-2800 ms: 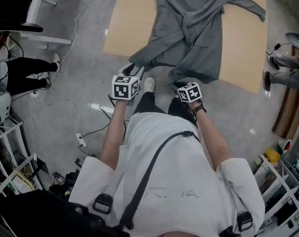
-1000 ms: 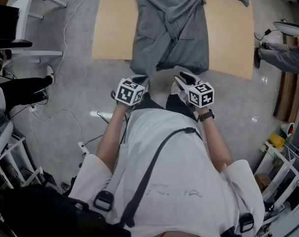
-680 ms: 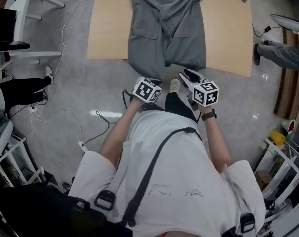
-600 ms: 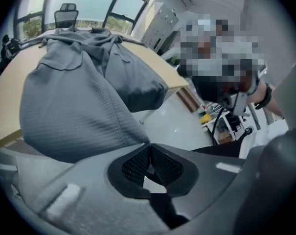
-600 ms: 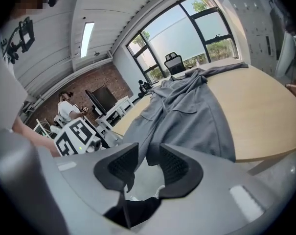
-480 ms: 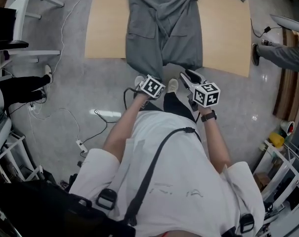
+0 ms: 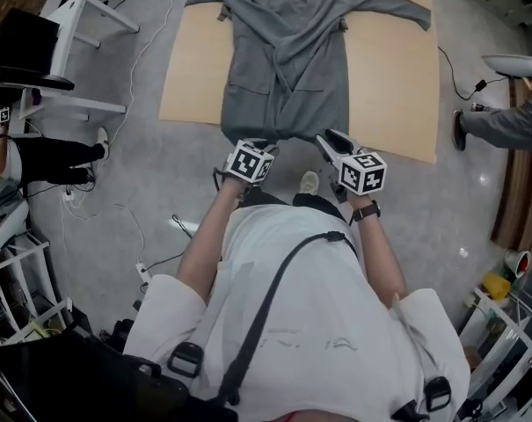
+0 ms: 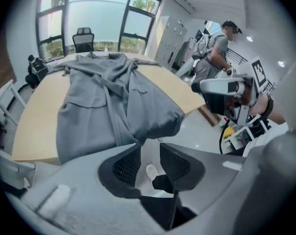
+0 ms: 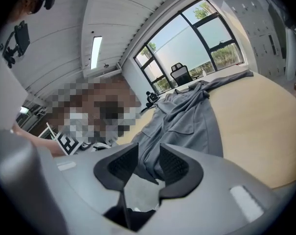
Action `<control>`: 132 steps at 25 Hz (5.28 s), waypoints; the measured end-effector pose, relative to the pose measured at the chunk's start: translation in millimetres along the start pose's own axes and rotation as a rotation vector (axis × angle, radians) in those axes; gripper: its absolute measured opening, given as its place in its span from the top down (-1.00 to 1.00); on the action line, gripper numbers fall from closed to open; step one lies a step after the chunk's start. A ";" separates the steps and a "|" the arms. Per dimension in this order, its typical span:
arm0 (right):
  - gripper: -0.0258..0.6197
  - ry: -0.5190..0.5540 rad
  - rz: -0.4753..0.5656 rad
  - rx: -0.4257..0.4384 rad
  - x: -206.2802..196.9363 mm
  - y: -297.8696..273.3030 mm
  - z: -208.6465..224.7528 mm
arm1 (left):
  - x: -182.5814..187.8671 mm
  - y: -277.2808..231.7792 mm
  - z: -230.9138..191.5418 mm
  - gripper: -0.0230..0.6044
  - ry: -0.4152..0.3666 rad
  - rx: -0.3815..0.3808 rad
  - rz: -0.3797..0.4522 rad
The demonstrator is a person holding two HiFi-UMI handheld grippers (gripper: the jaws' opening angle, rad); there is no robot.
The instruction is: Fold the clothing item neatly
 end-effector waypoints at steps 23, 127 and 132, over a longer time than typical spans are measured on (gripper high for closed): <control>0.51 0.307 0.148 -0.123 230.8 -103.8 40.1 | 280.5 99.9 -145.5 0.52 -0.192 0.131 0.368; 0.22 0.286 0.069 0.032 325.2 -394.9 -5.0 | 306.9 83.6 -419.5 0.42 0.386 0.277 0.531; 0.22 0.335 0.032 0.062 312.7 -406.2 -22.7 | 291.7 91.6 -452.5 0.42 0.474 0.313 0.550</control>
Point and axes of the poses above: the fingertips, and each gripper's own axes: y backward along the fingers, z to its right, x out of its top, the point moved 1 cm from there along y, backward along the fingers, and after that the axes turned 5 degrees about -x, right-handed, at the moved point
